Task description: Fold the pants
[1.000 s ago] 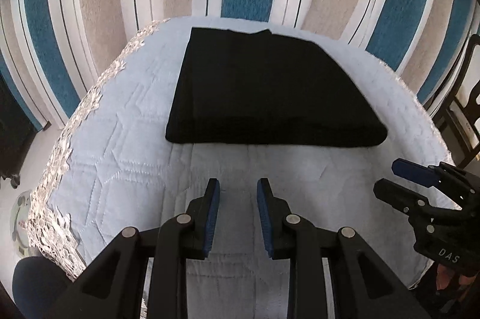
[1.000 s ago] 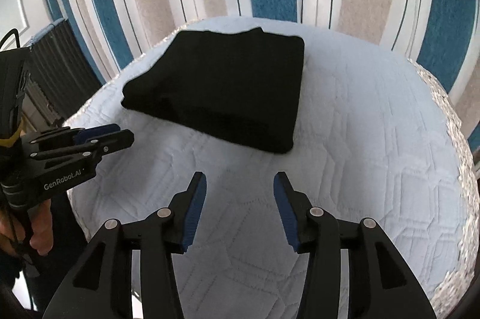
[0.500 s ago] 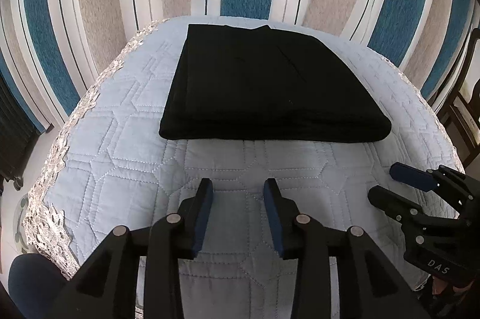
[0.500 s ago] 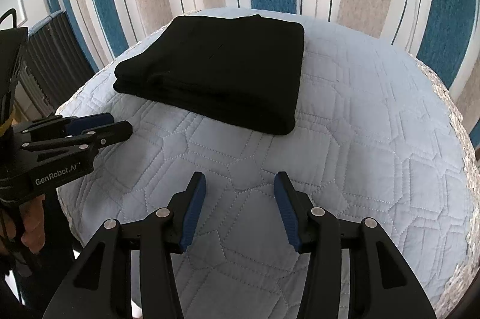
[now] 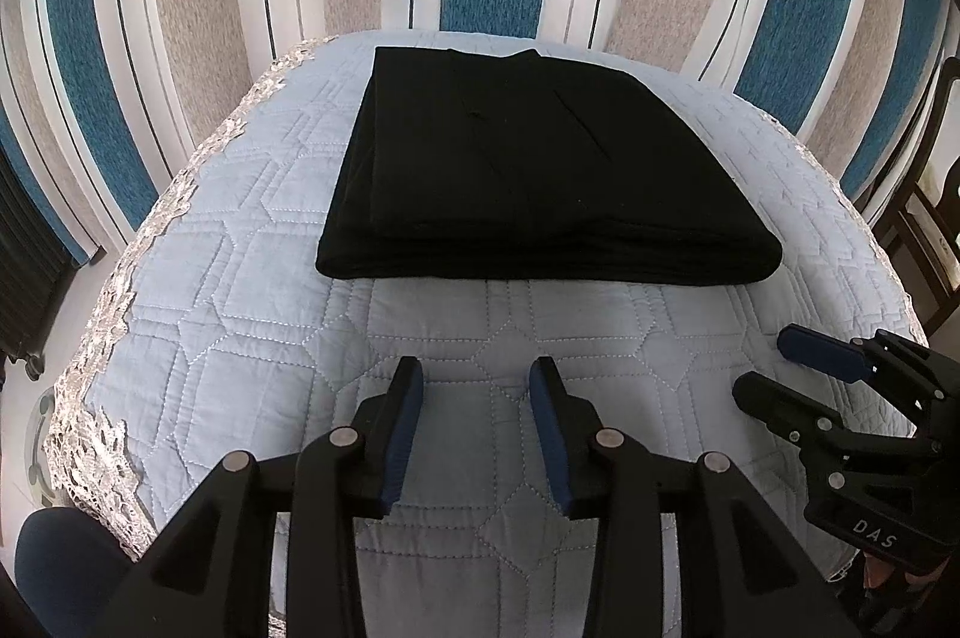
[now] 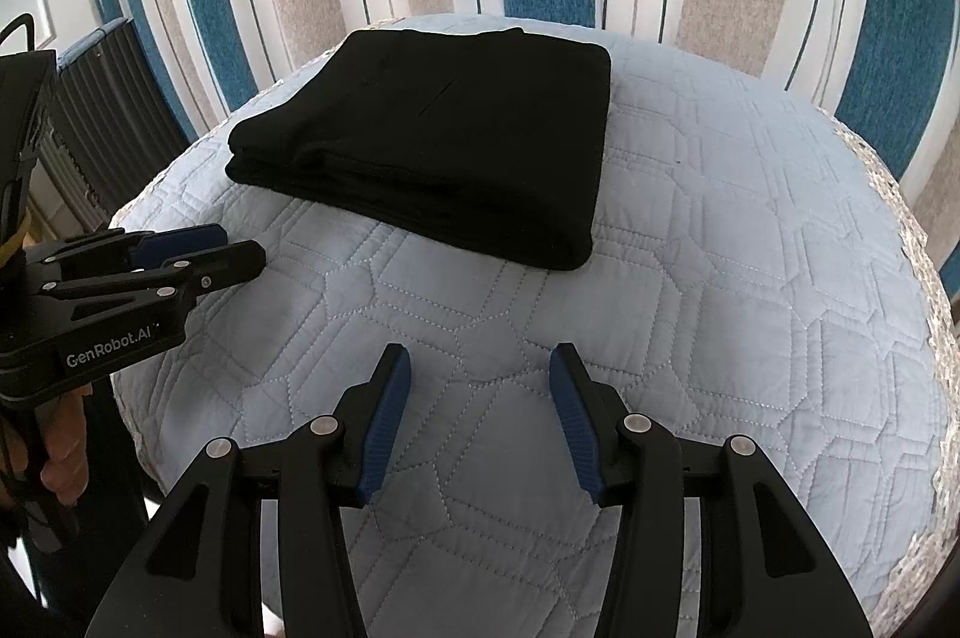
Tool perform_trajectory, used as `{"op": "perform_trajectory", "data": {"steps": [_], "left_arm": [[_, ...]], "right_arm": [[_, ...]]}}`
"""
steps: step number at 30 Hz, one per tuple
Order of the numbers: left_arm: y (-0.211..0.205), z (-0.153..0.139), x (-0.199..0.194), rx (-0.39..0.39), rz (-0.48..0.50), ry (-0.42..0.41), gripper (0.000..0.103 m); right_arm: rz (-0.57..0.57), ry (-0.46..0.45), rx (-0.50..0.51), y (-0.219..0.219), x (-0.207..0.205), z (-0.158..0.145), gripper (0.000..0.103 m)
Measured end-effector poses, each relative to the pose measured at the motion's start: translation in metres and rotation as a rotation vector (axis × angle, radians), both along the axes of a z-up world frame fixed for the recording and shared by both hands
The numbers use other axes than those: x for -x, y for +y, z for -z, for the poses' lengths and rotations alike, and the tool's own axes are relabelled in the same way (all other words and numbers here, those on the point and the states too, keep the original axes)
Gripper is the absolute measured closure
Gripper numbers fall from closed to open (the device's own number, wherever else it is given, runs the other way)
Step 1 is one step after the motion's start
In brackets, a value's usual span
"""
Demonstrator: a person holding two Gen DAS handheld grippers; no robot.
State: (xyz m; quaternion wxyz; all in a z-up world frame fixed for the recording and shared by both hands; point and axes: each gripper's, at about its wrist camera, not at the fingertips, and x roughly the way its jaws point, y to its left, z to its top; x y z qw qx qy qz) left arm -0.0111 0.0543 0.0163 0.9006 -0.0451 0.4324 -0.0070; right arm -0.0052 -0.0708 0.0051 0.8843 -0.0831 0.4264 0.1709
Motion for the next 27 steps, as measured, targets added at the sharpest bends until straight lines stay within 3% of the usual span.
{"op": "perform_trajectory", "data": {"steps": [27], "left_arm": [[-0.0038, -0.0002, 0.0010, 0.008, 0.004, 0.003, 0.056]], "right_arm": [[-0.003, 0.004, -0.006, -0.0019, 0.0001, 0.0010, 0.053]]}}
